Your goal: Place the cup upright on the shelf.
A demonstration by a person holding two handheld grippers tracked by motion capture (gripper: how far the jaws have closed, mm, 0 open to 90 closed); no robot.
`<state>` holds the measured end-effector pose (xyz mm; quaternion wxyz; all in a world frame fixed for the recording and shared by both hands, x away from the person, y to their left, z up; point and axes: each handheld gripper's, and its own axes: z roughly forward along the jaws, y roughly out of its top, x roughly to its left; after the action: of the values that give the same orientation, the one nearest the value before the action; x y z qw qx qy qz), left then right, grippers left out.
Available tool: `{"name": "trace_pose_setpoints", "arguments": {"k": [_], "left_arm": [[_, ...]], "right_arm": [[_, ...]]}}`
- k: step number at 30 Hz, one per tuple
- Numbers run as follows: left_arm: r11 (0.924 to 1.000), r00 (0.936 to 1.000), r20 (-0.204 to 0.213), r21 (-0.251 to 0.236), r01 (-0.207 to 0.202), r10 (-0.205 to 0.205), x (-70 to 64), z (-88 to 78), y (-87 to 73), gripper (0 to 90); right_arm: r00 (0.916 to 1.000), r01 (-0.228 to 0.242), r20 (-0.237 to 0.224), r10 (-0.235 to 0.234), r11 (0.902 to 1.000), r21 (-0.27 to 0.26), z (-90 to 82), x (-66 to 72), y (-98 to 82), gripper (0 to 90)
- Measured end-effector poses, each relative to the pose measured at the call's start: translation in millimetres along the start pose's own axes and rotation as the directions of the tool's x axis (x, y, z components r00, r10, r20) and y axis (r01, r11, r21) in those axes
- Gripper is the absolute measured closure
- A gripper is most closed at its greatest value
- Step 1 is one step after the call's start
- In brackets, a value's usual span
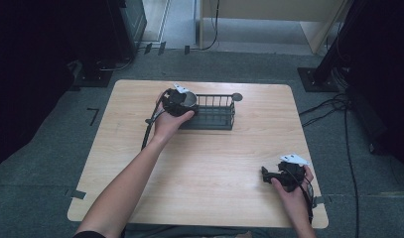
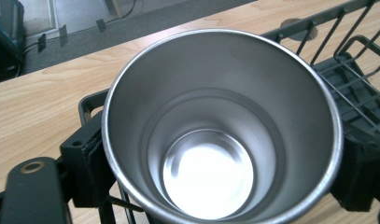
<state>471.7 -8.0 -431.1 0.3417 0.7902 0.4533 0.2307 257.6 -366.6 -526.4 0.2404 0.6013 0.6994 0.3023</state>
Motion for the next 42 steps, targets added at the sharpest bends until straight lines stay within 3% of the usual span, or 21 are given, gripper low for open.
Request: {"name": "trace_pose_setpoints", "arguments": {"k": [5,15,25,33,38,42], "left_arm": [[0.9999,0.9997,0.025,-0.015,0.001,-0.001,3.4,-6.2,-0.5,2.0],[0.9965,0.9953,0.096,-0.081,0.020,-0.012,7.1,-31.0,0.4,2.0],[0.9914,0.9936,0.108,-0.122,0.046,-0.032,16.4,-57.7,-19.4,2.0],[0.9890,0.9926,0.121,-0.146,0.028,-0.010,15.4,-74.4,-32.0,2.1],[0.9900,0.9909,0.135,-0.139,0.024,-0.005,14.6,-86.1,-47.5,2.1],[0.9913,0.9924,0.122,-0.132,0.006,0.010,14.5,-91.4,-61.4,2.1]], "right_arm": [[1.0000,0.000,0.000,0.000,1.0000,0.000,0.0,0.0,0.0,0.0],[1.0000,0.000,0.000,0.000,1.0000,0.000,0.0,0.0,0.0,0.0],[1.0000,0.000,0.000,0.000,1.0000,0.000,0.0,0.0,0.0,0.0],[1.0000,0.000,0.000,0.000,1.0000,0.000,0.0,0.1,0.0,0.0],[1.0000,0.000,0.000,0.000,1.0000,0.000,0.0,0.0,0.0,0.0],[1.0000,0.000,0.000,0.000,1.0000,0.000,0.0,0.0,0.0,0.0]]}}
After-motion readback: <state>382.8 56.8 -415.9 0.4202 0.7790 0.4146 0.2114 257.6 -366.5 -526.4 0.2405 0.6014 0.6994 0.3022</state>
